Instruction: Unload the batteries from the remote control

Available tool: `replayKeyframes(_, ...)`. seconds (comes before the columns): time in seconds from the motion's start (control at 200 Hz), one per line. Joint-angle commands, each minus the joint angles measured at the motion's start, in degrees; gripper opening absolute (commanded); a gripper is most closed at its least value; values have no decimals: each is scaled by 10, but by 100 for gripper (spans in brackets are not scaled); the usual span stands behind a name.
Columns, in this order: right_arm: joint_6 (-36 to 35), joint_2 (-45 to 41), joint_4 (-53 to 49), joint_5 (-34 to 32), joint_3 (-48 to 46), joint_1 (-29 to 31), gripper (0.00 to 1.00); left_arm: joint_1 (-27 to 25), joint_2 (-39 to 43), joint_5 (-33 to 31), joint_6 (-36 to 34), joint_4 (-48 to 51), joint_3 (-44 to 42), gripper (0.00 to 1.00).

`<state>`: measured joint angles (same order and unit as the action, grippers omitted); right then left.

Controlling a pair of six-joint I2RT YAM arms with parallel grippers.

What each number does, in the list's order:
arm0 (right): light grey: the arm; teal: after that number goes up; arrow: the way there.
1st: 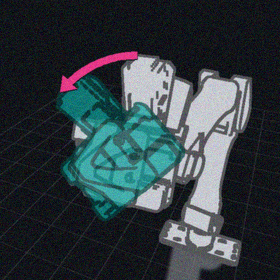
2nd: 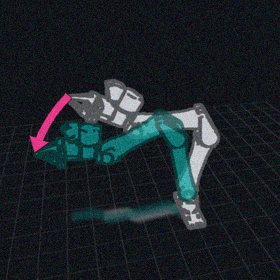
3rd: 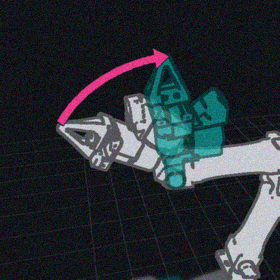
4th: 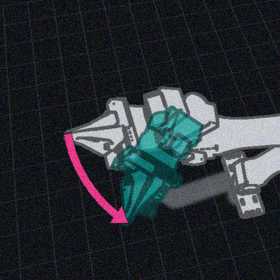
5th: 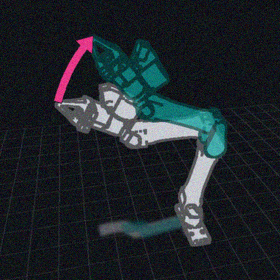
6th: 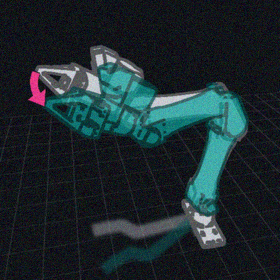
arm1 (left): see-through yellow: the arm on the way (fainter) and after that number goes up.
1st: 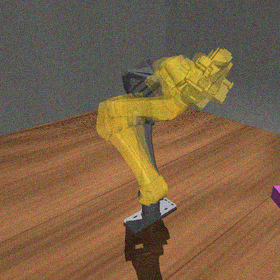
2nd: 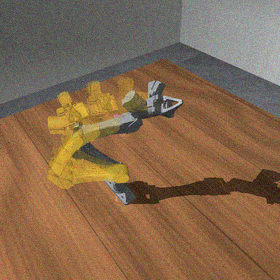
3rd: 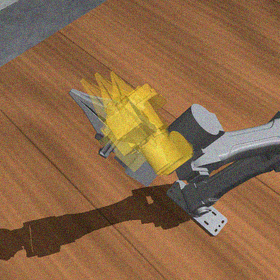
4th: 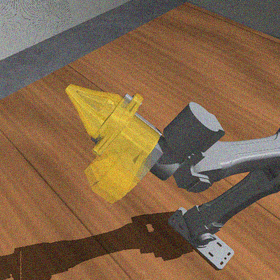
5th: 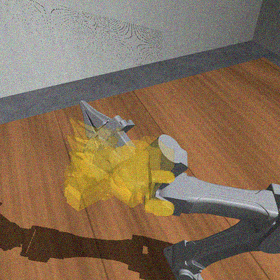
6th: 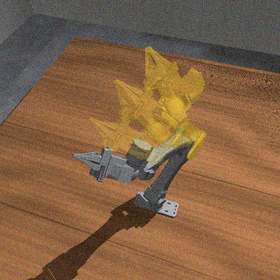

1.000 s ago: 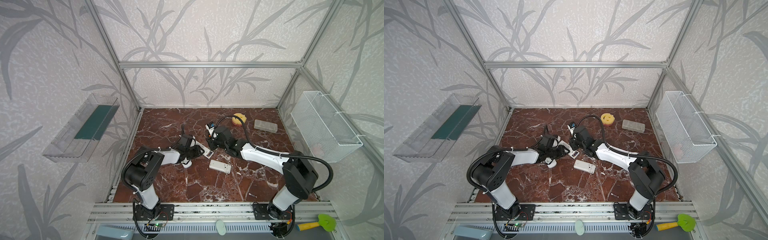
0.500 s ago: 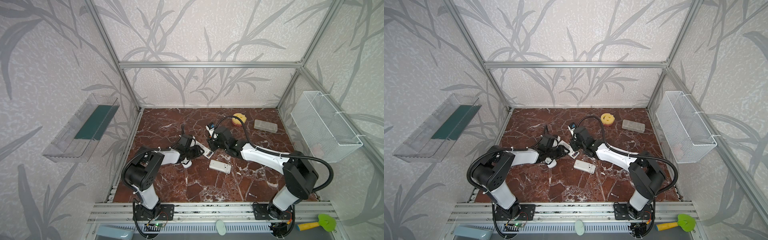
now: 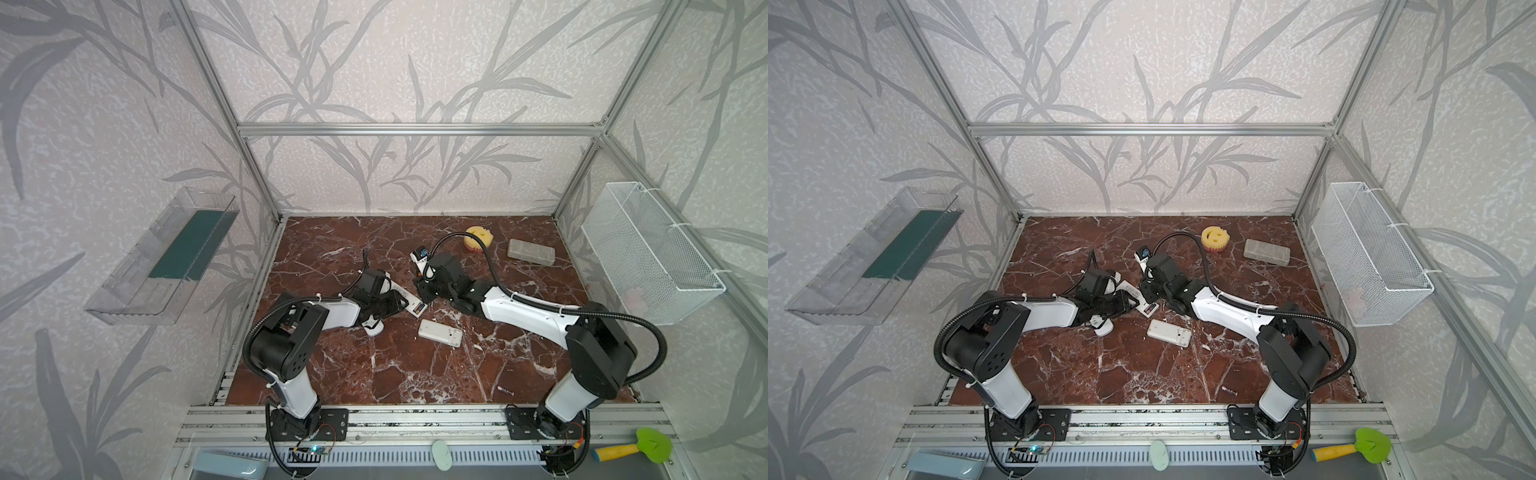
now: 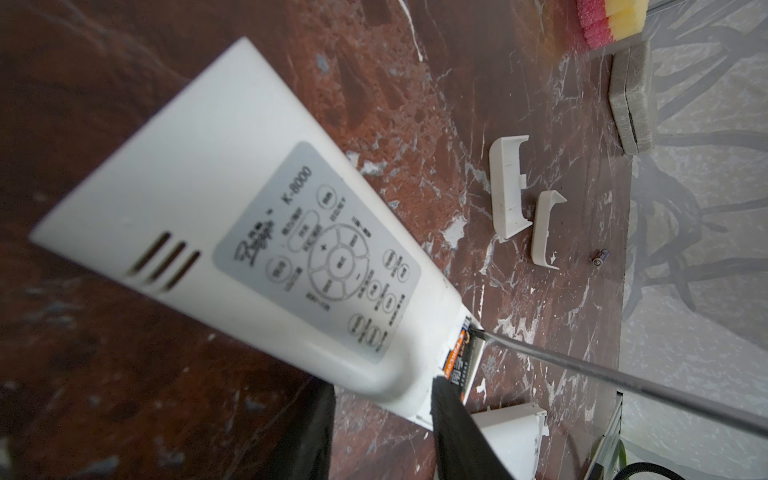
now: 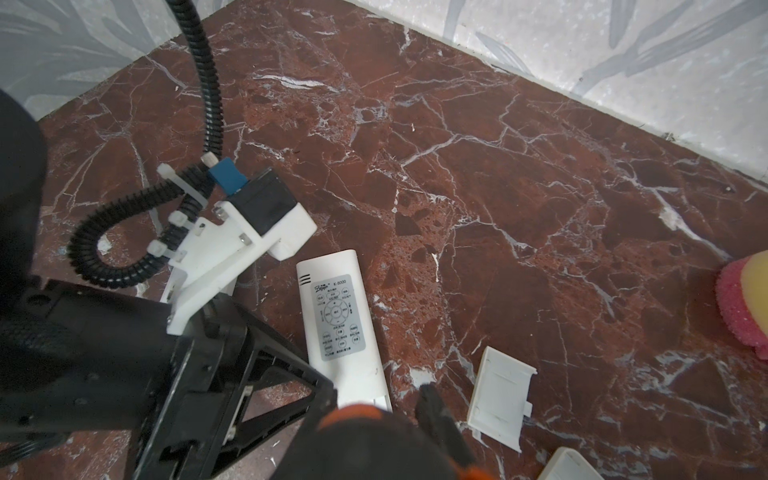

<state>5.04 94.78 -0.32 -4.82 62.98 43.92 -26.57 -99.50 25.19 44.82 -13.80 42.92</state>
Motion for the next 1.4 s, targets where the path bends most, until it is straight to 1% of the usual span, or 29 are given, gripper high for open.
replayKeyframes(0.0,-7,0,-35,4,12,-1,0,2,-14,-6,1,11,5,41)
replayKeyframes(0.235,-10,12,-58,21,24,-1,0,2,-18,-5,1,11,6,40)
replayKeyframes(0.34,2,19,-62,45,24,-6,0,2,-20,-4,2,9,6,40)
replayKeyframes(0.56,66,16,-12,119,-9,-34,0,2,-22,-3,4,8,5,39)
replayKeyframes(0.83,118,22,33,164,-29,-53,0,2,-28,1,14,-6,-1,38)
replayKeyframes(1.02,192,27,104,216,-59,-77,0,2,-32,4,21,-16,-7,37)
replayKeyframes(1.04,199,41,111,218,-63,-80,0,2,-32,4,21,-17,-8,37)
replayKeyframes(1.13,218,39,133,218,-75,-88,0,2,-31,4,23,-18,-10,37)
replayKeyframes(1.235,206,33,121,205,-73,-87,0,2,-28,4,23,-17,-11,36)
replayKeyframes(1.395,143,-24,63,127,-58,-64,0,2,-27,2,22,-14,-13,36)
